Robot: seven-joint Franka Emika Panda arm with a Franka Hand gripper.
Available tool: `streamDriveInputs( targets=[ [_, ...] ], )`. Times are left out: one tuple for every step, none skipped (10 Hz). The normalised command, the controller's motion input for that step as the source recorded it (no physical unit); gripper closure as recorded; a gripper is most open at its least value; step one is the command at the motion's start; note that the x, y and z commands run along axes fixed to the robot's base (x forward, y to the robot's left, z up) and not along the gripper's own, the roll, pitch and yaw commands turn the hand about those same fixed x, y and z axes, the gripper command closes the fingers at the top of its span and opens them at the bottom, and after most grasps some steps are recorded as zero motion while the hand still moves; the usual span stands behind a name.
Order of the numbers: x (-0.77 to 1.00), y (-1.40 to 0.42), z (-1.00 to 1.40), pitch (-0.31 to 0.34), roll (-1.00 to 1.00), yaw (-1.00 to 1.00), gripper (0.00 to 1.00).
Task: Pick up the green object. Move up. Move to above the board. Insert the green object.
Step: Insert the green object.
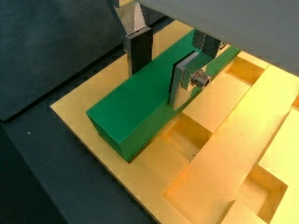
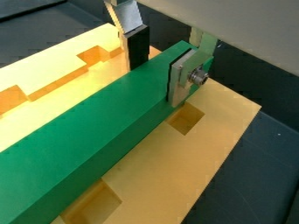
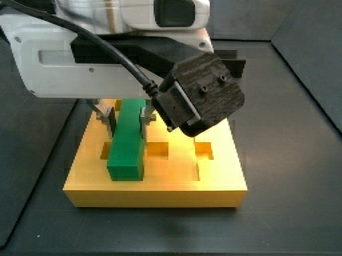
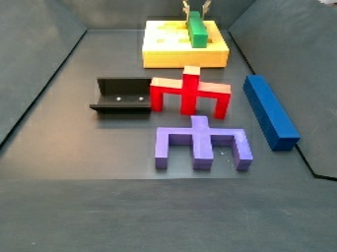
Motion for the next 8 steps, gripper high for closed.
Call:
streamDriveInputs(
  targets=[
    [0.0, 0.0, -0.22, 0.0, 0.01, -0.05, 1.0],
    [-0.06, 0.0, -0.27, -0.029, 0.0, 0.0, 1.0],
    [-0.01, 0.0, -0.34, -0.066, 0.0, 0.08, 1.0],
    [0.0, 0.0, -0.51, -0.099, 0.0, 0.07, 1.0],
    [-0.01, 0.0, -0.63, -0.147, 0.0, 0.03, 1.0],
    [-0.06, 0.0, -0.38, -0.124, 0.0, 0.02, 1.0],
    [0.0, 0.0, 0.0, -0.014, 0.0, 0.0, 1.0],
    [0.0, 0.0, 0.0, 0.0, 0.0, 0.0, 1.0]
  ],
)
